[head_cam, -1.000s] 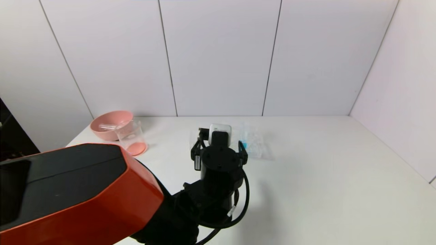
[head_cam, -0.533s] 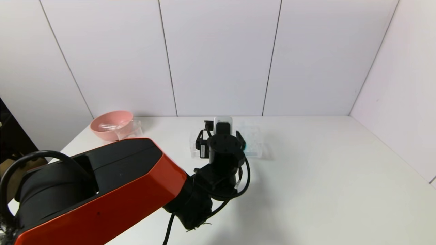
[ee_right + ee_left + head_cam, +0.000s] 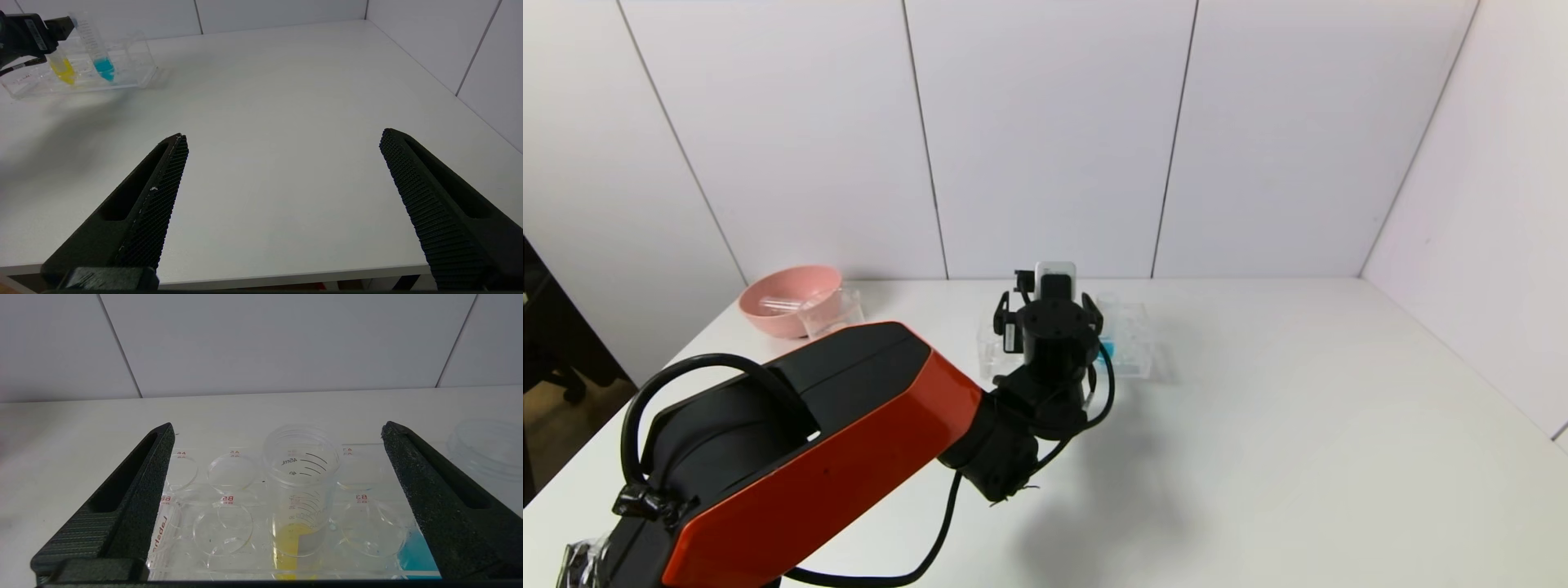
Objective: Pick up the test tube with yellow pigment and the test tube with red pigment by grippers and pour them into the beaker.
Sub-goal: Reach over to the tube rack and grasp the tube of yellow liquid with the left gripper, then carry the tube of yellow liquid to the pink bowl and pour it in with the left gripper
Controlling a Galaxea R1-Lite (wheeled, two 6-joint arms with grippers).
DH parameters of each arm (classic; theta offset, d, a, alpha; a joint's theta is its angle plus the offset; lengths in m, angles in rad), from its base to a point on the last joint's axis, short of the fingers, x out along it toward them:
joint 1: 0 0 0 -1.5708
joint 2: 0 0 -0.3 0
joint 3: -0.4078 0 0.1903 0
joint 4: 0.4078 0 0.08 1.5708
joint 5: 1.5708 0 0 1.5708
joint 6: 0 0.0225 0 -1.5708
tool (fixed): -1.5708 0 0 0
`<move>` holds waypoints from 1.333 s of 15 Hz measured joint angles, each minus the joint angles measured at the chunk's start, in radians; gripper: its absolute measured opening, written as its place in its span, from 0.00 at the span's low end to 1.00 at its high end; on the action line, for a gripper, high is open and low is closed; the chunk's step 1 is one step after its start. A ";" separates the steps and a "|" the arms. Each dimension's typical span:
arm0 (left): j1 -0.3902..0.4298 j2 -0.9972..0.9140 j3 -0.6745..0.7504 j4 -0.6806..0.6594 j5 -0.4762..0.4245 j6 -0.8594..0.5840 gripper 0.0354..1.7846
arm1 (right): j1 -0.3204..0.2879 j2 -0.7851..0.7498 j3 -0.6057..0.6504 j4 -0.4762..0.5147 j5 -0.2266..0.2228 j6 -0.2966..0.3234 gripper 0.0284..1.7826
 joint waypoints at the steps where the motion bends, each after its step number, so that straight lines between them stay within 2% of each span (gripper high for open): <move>1: 0.002 0.004 -0.002 -0.001 0.000 0.000 0.99 | 0.000 0.000 0.000 0.000 0.000 0.000 0.96; 3: 0.003 0.008 -0.002 -0.003 0.000 0.000 0.96 | 0.000 0.000 0.000 0.000 0.000 0.000 0.96; 6: 0.003 0.011 -0.004 -0.005 -0.002 -0.002 0.81 | 0.000 0.000 0.000 0.000 0.000 0.000 0.96; 8: 0.004 0.011 -0.004 -0.007 -0.003 -0.002 0.64 | 0.000 0.000 0.000 0.000 0.000 0.000 0.96; 11: 0.002 0.011 -0.003 -0.007 -0.006 -0.002 0.31 | 0.000 0.000 0.000 0.000 0.000 0.000 0.96; 12: 0.001 0.011 -0.002 -0.007 -0.006 -0.003 0.26 | 0.000 0.000 0.000 0.000 0.000 0.000 0.96; 20: 0.001 -0.006 -0.018 0.005 -0.005 0.010 0.24 | 0.000 0.000 0.000 0.000 0.000 0.000 0.96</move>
